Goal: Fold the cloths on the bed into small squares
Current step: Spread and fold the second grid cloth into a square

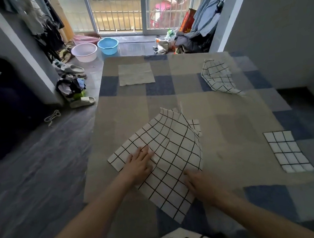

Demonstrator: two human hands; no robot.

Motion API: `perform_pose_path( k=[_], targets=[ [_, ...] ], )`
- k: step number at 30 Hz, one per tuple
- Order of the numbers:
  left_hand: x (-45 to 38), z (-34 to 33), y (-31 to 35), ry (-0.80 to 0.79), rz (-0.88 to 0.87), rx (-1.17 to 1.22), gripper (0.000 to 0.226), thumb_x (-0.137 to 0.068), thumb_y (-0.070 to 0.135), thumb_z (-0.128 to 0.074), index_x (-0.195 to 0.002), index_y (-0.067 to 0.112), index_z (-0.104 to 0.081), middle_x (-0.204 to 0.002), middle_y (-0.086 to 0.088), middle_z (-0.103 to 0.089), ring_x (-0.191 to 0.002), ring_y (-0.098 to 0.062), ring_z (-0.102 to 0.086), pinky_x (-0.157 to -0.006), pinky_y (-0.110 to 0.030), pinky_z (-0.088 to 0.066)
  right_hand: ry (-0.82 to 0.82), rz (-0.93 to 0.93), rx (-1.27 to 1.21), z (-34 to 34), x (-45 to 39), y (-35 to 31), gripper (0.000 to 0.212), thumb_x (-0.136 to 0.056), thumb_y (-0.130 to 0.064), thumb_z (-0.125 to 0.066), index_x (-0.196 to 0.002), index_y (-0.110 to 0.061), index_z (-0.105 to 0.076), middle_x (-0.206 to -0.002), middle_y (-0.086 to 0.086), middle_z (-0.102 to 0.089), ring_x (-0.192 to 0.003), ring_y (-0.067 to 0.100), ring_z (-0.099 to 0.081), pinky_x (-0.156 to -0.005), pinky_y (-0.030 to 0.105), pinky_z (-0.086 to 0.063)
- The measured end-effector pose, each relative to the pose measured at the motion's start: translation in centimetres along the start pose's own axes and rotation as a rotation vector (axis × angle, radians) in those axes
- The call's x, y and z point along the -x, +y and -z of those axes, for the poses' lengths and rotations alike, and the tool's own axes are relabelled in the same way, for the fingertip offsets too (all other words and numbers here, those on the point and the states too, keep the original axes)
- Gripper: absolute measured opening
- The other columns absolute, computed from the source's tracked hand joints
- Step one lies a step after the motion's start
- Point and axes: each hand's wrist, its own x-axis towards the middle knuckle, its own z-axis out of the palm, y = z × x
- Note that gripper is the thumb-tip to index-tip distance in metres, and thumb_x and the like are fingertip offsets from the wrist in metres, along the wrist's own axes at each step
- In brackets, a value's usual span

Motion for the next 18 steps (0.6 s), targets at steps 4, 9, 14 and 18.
perform_pose_path(
  k=[4,9,14,18],
  targets=[
    [0.6,-0.6,-0.7,-0.002,0.050,-0.057,0.065,-0.099,0.054,-0.029,-0.153,0.040,0.004,-0.160,0.010,0.019,-0.146,-0.017,0.022,-0.120,-0.048,0.003,0.182,0.059,0.048,1.7,-1.8,1.2,0.037,-0.091,-0.023,-0.049,-0.127,-0.017,-0.052,-0.118,-0.001,-0.052,-0.104,0.016,-0.054,-0.087,0.026,-0.049],
    [2.6,-0.8,-2.9,0.036,0.197,-0.026,0.077,-0.096,0.060,-0.033,-0.151,0.037,0.015,-0.158,0.004,0.026,-0.147,-0.021,0.021,-0.119,-0.044,0.003,-0.020,-0.060,0.017,3.6,-5.1,2.3,0.075,-0.095,-0.035,-0.044,-0.154,-0.025,0.001,-0.162,-0.002,-0.001,-0.147,0.016,-0.013,-0.116,0.037,-0.021],
    [4.0,-0.3,-5.1,0.021,0.330,-0.039,0.074,-0.097,0.059,-0.028,-0.152,0.033,0.016,-0.160,-0.001,0.021,-0.148,-0.022,0.015,-0.120,-0.043,-0.003,-0.239,-0.085,0.170,3.2,-6.5,2.3,0.063,-0.100,-0.047,-0.025,-0.154,-0.022,-0.006,-0.162,0.002,-0.004,-0.148,0.018,-0.008,-0.117,0.040,-0.015],
    [3.4,0.5,-5.5,0.031,0.376,-0.059,0.070,-0.098,0.060,-0.021,-0.153,0.031,0.011,-0.162,-0.003,0.015,-0.150,-0.024,0.009,-0.120,-0.045,-0.005,-0.210,-0.087,0.263,2.7,-6.6,-0.1,0.054,-0.098,-0.048,-0.032,-0.137,-0.012,-0.042,-0.136,0.013,-0.047,-0.123,0.028,-0.045,-0.100,0.038,-0.038]
  ],
)
